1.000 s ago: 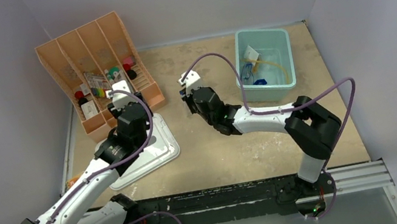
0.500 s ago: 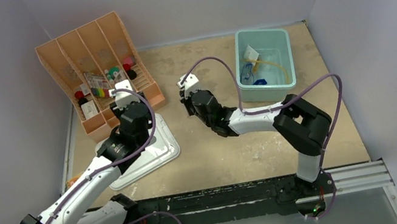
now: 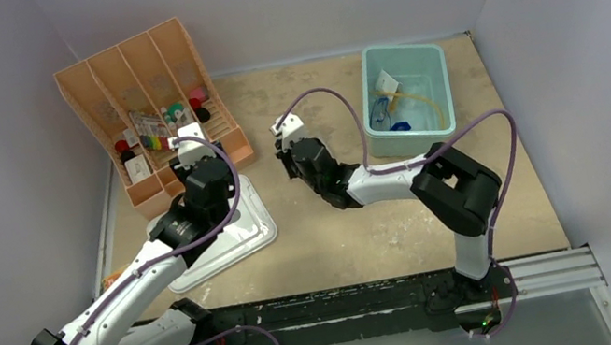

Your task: Organize the chemistry lab equipment

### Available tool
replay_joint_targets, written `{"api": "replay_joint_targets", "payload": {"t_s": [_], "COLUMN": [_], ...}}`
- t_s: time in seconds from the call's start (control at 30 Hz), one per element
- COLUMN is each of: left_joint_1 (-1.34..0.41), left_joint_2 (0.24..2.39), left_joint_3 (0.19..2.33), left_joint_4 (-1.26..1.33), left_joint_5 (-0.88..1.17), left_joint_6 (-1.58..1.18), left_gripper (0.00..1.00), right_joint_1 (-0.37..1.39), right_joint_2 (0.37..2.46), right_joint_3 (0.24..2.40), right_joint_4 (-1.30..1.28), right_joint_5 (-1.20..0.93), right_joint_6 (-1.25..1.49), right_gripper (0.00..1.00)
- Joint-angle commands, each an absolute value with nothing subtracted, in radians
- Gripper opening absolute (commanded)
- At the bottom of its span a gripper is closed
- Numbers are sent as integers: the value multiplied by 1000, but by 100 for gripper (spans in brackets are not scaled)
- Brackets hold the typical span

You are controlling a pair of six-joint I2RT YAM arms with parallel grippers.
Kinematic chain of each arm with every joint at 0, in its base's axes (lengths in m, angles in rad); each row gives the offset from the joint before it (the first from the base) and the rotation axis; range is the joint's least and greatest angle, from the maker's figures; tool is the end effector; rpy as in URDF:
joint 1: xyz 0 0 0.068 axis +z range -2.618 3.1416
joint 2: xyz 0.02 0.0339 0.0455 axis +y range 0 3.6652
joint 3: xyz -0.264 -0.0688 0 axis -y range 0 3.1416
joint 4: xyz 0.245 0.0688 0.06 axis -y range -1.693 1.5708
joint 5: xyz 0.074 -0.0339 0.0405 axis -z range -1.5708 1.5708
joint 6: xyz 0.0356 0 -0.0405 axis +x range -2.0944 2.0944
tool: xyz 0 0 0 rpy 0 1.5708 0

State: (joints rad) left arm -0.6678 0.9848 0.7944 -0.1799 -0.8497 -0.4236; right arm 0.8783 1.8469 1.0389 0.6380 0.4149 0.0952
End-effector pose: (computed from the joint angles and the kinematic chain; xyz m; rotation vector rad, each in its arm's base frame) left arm 0.1868 -0.1133 0.3107 -0.3213 1.7837 0.0544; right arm 0.2726 0.3061 0.2138 -0.3727 1.6990 0.3567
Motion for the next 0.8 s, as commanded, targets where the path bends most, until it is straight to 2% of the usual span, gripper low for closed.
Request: {"api": "replay_joint_targets", "payload": {"t_s": [0.0,0.77], "left_joint_1": [-662,-662], "left_joint_2": [985,991], "left_joint_3": [805,806], "left_joint_4": [-136,-136], "left_joint_5": [-867,-870], "left_joint_6": [-407,-405], "left_gripper": [53,53], "right_joint_1": [870,867], "right_joint_2": [1857,1880], "right_joint_3": [1075,1129], "right_joint_4": [676,618], "right_joint_5": [412,501], "right_joint_6": [107,72], "right_gripper": [9,9]}}
